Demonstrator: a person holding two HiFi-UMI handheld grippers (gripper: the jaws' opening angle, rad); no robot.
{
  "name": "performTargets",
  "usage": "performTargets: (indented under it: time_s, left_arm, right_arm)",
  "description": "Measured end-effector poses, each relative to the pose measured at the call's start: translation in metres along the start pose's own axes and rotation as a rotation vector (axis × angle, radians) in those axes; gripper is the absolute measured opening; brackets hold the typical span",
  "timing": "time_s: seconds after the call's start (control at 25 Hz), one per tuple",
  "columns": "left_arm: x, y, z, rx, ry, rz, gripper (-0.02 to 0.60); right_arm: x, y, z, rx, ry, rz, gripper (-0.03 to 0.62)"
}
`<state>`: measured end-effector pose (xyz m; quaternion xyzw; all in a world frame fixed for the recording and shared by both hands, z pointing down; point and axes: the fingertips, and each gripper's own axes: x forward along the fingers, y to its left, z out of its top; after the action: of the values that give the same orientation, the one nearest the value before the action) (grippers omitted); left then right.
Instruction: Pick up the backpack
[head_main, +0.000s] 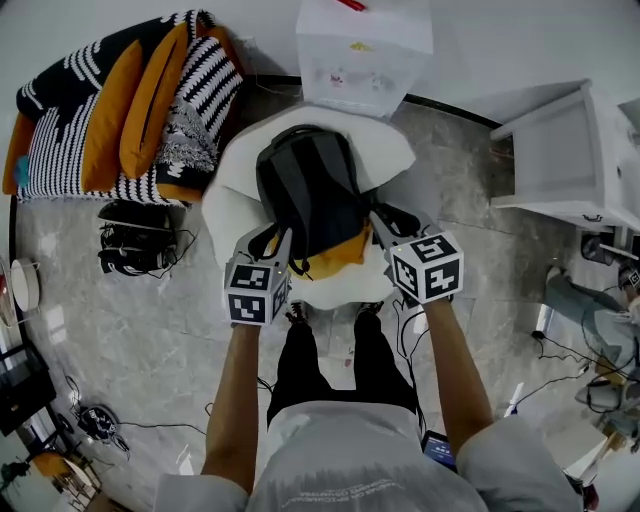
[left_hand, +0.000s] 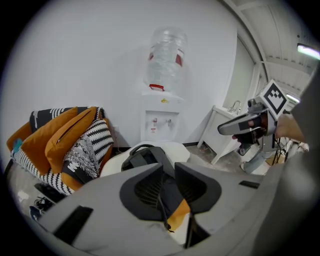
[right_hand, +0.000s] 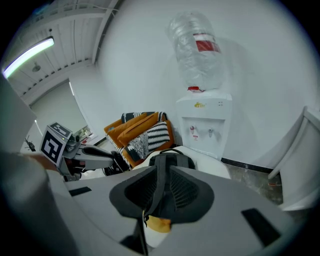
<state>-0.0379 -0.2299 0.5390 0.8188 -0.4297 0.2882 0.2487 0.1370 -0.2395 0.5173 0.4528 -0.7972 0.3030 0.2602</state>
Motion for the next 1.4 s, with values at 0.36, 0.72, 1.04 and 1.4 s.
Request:
performTargets:
  time_s: [0.36,0.72,1.04,1.4]
  left_arm:
    - [0.026,0.017,-0.016,-0.003,0.025,0.017,0.098]
    - [0.052,0.026,-0.032,-0.030,0.037,0.017,0.097]
    - [0.076,0.031,-0.051,-0.059,0.071,0.019,0.097]
    - [0.107,0.037,-0.070,-0.095,0.098,0.034,0.112]
  right_arm:
    - [0.039,-0.016,-0.018,0.006,0.039,-0.007,0.057]
    - [0.067,-0.026,-0.040,-0.027,0.090,0.007,0.071]
    - [0.090,-0.038,-0.052,-0.013,0.112,0.013,0.071]
    - [0.113,-0.059,-0.069,0.004,0.136,0.015,0.071]
